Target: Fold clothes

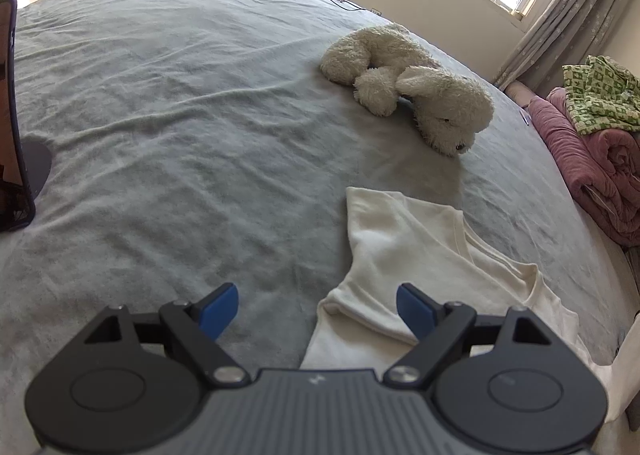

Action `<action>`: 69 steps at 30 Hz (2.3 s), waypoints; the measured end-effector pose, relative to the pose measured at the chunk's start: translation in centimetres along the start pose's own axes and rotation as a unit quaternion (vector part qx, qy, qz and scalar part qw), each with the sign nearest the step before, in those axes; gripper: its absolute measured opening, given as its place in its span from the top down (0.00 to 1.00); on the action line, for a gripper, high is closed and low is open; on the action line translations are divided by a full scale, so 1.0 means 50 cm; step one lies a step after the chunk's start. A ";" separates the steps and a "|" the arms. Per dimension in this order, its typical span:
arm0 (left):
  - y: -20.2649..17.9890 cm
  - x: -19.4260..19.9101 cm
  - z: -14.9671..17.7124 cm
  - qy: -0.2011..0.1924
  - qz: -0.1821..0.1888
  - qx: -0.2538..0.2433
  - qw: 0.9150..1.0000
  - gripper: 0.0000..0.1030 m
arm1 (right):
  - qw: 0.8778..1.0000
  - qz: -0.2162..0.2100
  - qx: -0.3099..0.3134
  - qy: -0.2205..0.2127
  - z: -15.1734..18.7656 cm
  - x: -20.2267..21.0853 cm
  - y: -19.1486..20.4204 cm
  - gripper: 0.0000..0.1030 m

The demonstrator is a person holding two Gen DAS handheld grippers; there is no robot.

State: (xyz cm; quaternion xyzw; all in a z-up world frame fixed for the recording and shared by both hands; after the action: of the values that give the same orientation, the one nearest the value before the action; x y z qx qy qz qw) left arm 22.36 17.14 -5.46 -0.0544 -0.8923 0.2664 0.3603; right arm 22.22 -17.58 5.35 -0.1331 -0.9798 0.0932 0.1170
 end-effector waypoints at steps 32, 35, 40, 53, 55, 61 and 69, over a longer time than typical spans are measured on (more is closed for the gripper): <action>0.060 0.056 -0.050 -0.042 0.003 0.056 0.998 0.15 | 0.980 -0.179 -0.021 0.087 0.101 0.022 0.436 0.93; 0.059 0.054 -0.050 -0.040 0.004 0.054 0.998 0.15 | 0.974 -0.196 -0.010 0.113 0.144 0.029 0.457 0.91; 0.061 0.048 -0.049 -0.036 0.009 0.053 0.998 0.20 | 0.960 -0.237 -0.037 0.143 0.161 0.044 0.431 0.61; -0.035 0.005 -0.034 -0.059 0.134 -0.050 0.988 0.54 | 0.978 -0.178 0.003 0.107 0.205 0.086 0.163 0.58; -0.065 -0.017 -0.022 -0.063 0.150 -0.085 0.983 0.54 | 0.982 -0.149 -0.003 0.116 0.219 0.068 0.119 0.58; -0.101 -0.088 0.037 -0.042 0.104 -0.179 0.977 0.54 | 0.988 -0.097 -0.036 0.113 0.233 0.018 0.050 0.58; -0.041 -0.088 0.024 -0.045 0.010 -0.178 0.983 0.49 | 0.992 -0.067 0.037 0.104 0.257 -0.025 0.068 0.58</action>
State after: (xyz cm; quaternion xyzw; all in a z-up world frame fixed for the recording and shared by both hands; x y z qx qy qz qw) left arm 24.99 13.58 -7.84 -0.1144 -0.9403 0.1093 0.3013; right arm 20.93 -16.63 -7.90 -0.0720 -0.9648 0.1065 0.2293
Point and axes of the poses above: each gripper's, at about its wrist camera, not at the fingertips, and x roughly against the way its jaws point, y to its left, z to its underside, the point moved 2 cm from there along -x, roughly the way its jaws point, and after that the axes turned 15 degrees about z, right-handed, at the moved point
